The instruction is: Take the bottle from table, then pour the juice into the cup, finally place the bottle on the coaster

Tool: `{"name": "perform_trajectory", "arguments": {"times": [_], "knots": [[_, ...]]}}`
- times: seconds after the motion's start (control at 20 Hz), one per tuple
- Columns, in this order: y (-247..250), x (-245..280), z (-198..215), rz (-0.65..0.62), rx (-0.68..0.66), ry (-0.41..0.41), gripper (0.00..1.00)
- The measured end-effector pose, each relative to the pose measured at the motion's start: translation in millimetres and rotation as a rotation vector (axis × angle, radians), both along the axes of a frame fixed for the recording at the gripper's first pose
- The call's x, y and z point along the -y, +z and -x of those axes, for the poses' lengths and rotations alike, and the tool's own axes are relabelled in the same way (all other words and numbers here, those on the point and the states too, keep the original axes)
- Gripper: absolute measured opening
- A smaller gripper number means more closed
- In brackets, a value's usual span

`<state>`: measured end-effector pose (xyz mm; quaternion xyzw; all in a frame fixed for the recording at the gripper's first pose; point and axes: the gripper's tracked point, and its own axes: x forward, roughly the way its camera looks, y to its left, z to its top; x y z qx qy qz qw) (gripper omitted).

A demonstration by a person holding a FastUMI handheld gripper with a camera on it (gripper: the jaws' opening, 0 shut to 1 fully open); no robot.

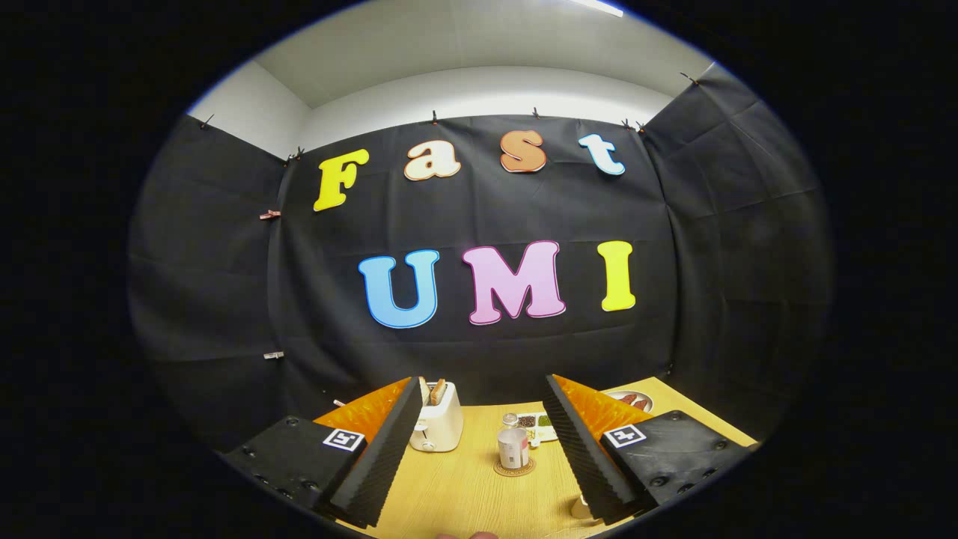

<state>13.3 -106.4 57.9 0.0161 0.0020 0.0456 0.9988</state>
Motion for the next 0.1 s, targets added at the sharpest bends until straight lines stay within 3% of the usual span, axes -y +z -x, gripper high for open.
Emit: {"name": "perform_trajectory", "arguments": {"times": [0.1], "knots": [[1.2,-1.5,2.5,-0.004,0.001,0.011,0.99]]}}
